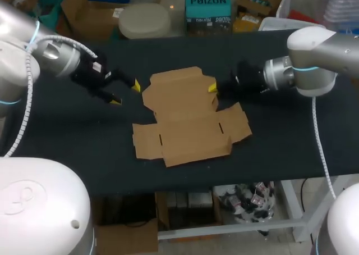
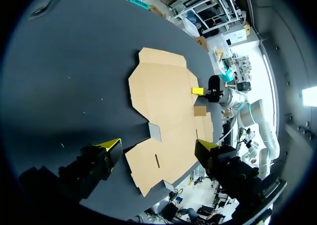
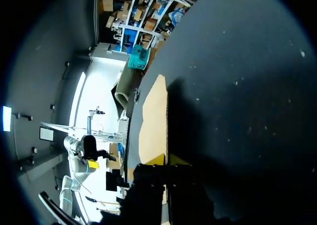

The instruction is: Assemble the packaging by folding the flat box into shape, placing the metal phone stand inside, and closing the box properly

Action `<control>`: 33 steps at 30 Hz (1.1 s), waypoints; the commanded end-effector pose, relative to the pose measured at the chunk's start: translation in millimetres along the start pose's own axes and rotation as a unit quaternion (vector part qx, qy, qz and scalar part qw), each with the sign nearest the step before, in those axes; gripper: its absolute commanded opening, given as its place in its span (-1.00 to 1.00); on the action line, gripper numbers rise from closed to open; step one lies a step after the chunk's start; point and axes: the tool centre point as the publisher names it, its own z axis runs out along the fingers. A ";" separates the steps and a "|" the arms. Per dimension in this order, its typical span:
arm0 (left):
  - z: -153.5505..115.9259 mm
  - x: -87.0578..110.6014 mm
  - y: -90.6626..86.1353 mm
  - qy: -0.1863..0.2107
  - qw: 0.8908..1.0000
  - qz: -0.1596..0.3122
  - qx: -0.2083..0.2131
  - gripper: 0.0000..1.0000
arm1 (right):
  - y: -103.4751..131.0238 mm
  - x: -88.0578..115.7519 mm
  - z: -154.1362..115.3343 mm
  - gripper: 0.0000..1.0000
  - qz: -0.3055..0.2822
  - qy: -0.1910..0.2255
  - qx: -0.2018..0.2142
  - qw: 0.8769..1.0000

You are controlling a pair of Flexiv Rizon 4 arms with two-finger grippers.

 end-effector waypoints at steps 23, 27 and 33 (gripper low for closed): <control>0.3 0.8 -10.0 0.031 0.999 0.023 0.025 1.00 | -3.1 14.7 -12.1 -1.00 -0.034 0.056 -0.013 0.998; -0.9 1.7 -12.3 0.019 0.997 0.049 0.056 1.00 | -3.3 26.4 -23.9 -1.00 -0.060 0.086 -0.048 0.993; -8.0 -0.6 -21.0 0.021 0.992 0.086 0.092 1.00 | -5.4 42.4 -38.7 -1.00 -0.087 0.116 -0.071 0.987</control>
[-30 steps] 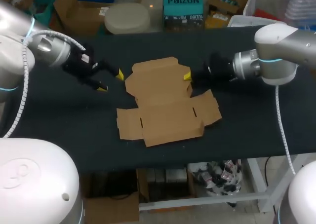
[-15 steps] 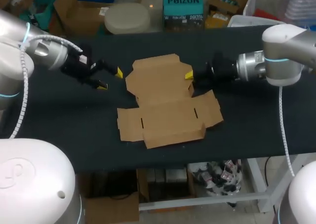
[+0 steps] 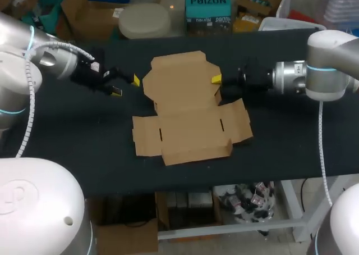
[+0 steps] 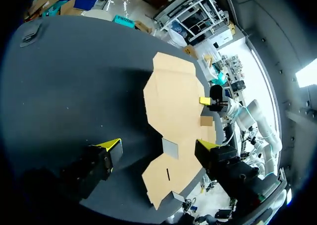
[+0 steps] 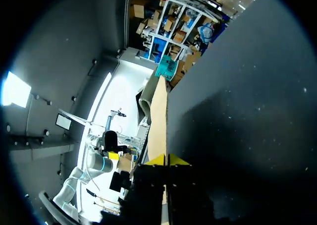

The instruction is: Assemble the packaging by folding the flat box into shape, placing the metal phone stand inside, and closing the box properly

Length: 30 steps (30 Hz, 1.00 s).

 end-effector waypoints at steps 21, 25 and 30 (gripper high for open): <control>22.1 30.2 -45.6 0.020 0.985 0.139 0.097 1.00 | -6.1 49.5 -23.5 -1.00 -0.087 0.096 -0.031 0.991; 26.1 33.4 -50.7 0.036 0.981 0.157 0.103 1.00 | -6.5 52.4 -25.6 -1.00 -0.092 0.105 -0.035 0.990; 29.5 36.9 -55.4 0.073 0.974 0.183 0.114 1.00 | -6.6 55.8 -25.6 -1.00 -0.096 0.113 -0.037 0.988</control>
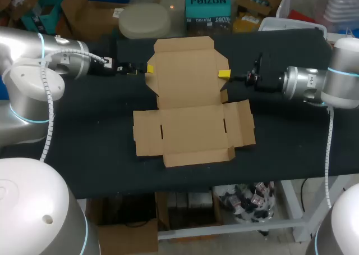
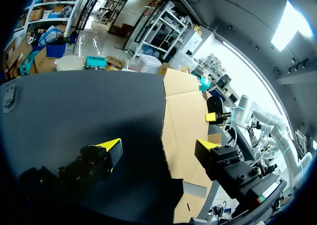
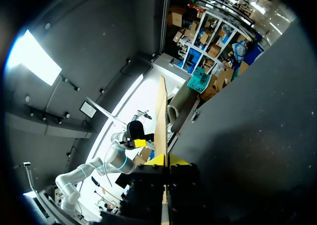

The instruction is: Assemble the packaging by folding the flat box into shape, placing the metal phone stand inside, and closing the box properly

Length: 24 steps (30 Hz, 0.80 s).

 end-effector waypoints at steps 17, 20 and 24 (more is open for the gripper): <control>9.5 0.1 -1.3 0.082 0.995 0.052 0.021 1.00 | 2.5 -1.6 7.6 -1.00 -0.013 0.019 0.000 1.000; 16.7 5.6 -5.2 0.106 0.992 0.061 0.017 1.00 | 1.8 1.2 10.0 -1.00 -0.017 0.022 0.001 1.000; 23.2 13.9 -8.9 0.146 0.986 0.083 0.018 1.00 | 2.4 6.9 10.0 -1.00 -0.035 0.027 -0.006 0.999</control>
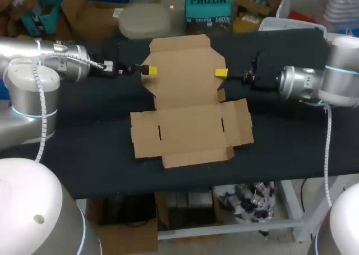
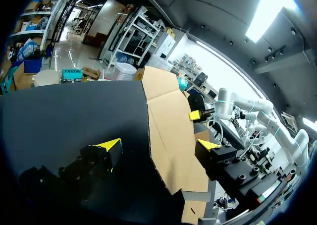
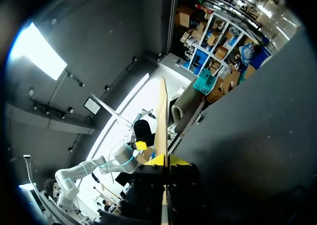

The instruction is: Assemble the packaging by folding the flat box into shape, placing the metal phone stand inside, and closing the box properly

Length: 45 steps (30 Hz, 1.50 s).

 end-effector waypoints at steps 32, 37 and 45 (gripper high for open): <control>32.7 20.7 -10.4 0.130 0.990 0.061 0.001 -0.12 | 15.7 12.0 16.1 -1.00 -0.045 0.022 -0.011 0.999; 34.2 20.3 -10.3 0.131 0.989 0.062 0.002 -0.14 | 16.1 12.0 16.4 -1.00 -0.046 0.023 -0.012 0.999; 36.8 19.3 -9.4 0.134 0.989 0.060 0.005 -0.35 | 16.4 12.2 16.8 -1.00 -0.048 0.024 -0.015 0.998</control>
